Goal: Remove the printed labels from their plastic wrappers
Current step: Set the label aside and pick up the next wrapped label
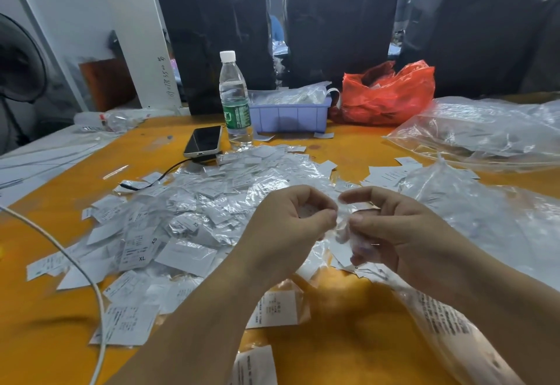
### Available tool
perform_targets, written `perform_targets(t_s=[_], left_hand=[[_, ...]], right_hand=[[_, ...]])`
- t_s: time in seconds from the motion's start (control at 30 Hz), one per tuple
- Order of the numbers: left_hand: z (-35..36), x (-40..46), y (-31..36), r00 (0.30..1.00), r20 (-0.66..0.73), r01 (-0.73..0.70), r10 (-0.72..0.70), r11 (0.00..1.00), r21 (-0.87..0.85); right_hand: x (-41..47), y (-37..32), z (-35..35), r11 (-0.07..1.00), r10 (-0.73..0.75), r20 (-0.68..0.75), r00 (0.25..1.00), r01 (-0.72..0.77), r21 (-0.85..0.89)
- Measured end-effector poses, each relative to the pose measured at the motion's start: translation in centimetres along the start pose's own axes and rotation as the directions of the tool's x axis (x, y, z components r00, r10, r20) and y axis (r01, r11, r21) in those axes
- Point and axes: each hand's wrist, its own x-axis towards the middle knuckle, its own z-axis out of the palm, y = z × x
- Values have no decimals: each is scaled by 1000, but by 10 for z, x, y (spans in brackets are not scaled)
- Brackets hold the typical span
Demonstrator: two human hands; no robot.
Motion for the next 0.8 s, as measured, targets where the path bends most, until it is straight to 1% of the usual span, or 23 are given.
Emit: perform_targets(t_s=[0.1, 0.2, 0.27, 0.37, 0.5, 0.6, 0.63, 0.7, 0.8], left_hand=[[-1, 1, -1, 1000, -29, -3, 3, 1000, 27], [-1, -1, 0, 1000, -19, -15, 15, 999, 51], [-2, -2, 2, 1000, -11, -26, 27, 997, 73], [-5, -2, 3, 999, -27, -27, 29, 996, 80], [-6, -1, 2, 998, -62, 0, 3, 999, 44], [-8, 1, 1, 996, -69, 51, -49, 999, 19], [-9, 2, 1, 996, -55, 65, -65, 998, -3], [-9, 2, 3, 996, 16, 89, -88, 995, -47], [-6, 0, 5, 988, 133, 87, -76, 993, -76]], right_hand=[[-1, -3, 1, 999, 5, 44, 999, -3, -42], [-3, -2, 2, 979, -16, 24, 1000, 21, -205], [-5, 0, 2, 954, -70, 9, 997, 70, -292], [-5, 1, 0, 953, -111, -9, 994, 104, -285], [-4, -2, 1, 973, -89, -2, 996, 87, -215], [-3, -2, 0, 975, -87, -4, 996, 84, -208], [-3, -1, 0, 974, -88, -6, 996, 85, -209], [-5, -2, 0, 970, -93, 12, 996, 94, -223], [-7, -4, 3, 962, -90, 65, 994, 104, -253]])
